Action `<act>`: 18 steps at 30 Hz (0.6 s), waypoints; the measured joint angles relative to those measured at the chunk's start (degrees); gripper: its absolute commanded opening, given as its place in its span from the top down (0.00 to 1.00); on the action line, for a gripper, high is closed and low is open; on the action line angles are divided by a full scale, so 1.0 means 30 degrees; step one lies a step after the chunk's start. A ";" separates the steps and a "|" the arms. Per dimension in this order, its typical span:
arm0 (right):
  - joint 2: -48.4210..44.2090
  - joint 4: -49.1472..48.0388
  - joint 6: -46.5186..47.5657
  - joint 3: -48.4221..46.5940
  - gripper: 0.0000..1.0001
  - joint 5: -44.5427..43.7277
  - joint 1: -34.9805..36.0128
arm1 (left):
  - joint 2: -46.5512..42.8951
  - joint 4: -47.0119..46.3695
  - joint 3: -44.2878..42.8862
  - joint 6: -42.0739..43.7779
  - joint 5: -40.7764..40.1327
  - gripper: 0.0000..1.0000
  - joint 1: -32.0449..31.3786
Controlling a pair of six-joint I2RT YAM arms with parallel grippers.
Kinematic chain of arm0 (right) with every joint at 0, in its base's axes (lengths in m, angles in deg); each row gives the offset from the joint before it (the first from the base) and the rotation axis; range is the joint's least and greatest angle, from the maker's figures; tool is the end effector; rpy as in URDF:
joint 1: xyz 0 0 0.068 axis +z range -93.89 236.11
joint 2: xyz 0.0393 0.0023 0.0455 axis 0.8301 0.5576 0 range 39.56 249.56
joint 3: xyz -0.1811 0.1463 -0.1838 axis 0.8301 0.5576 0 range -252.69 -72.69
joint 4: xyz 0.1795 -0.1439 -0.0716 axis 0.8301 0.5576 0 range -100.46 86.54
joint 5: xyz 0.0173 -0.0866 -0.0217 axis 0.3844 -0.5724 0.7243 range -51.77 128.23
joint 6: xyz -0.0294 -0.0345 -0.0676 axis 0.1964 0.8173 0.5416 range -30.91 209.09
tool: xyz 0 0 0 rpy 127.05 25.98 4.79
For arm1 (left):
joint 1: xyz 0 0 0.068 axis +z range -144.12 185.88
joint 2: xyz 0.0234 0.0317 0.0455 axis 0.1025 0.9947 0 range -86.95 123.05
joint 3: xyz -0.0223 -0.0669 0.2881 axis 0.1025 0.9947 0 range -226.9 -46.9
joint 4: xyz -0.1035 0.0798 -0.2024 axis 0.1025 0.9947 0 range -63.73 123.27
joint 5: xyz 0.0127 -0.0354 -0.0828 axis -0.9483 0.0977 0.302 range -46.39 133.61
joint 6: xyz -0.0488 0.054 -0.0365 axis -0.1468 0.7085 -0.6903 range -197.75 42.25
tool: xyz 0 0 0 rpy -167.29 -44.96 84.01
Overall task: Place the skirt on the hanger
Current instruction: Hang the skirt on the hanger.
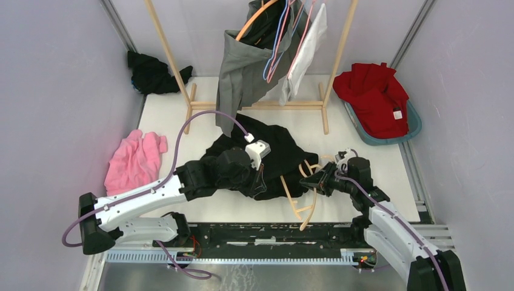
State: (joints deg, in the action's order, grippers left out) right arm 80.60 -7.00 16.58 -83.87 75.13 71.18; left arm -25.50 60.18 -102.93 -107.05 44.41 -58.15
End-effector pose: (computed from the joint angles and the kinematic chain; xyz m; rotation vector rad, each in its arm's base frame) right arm 0.1189 0.0759 0.1723 0.7819 2.3340 1.4879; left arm 0.0961 -0.1997 0.3140 0.7277 2.2998 -0.8425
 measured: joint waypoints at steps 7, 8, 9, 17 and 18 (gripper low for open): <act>0.2004 -0.2193 -0.0903 -0.0262 0.98 -0.1450 0.1180 | -0.0095 -0.0874 0.1027 -0.0408 0.0488 0.97 -0.0546; 0.2157 -0.2339 -0.0976 -0.0386 0.98 -0.1770 0.1413 | -0.0087 -0.1064 0.1195 -0.0452 0.0517 0.97 -0.0707; 0.2273 -0.2433 -0.1049 -0.0495 0.99 -0.2076 0.1617 | -0.0087 -0.1166 0.1297 -0.0495 0.0590 0.97 -0.0816; 0.3468 -0.3366 -0.1625 -0.0947 0.98 -0.4262 0.2776 | 0.0401 -0.2346 0.1472 -0.0911 0.0780 0.97 -0.1931; 0.3606 -0.3555 -0.1763 -0.0947 0.98 -0.4546 0.2958 | 0.0503 -0.2499 0.1508 -0.0969 0.0780 0.97 -0.2025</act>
State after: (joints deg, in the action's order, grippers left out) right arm 91.42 -17.67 11.29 -86.71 61.49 80.06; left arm -23.99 52.68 -98.40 -109.96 46.74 -64.22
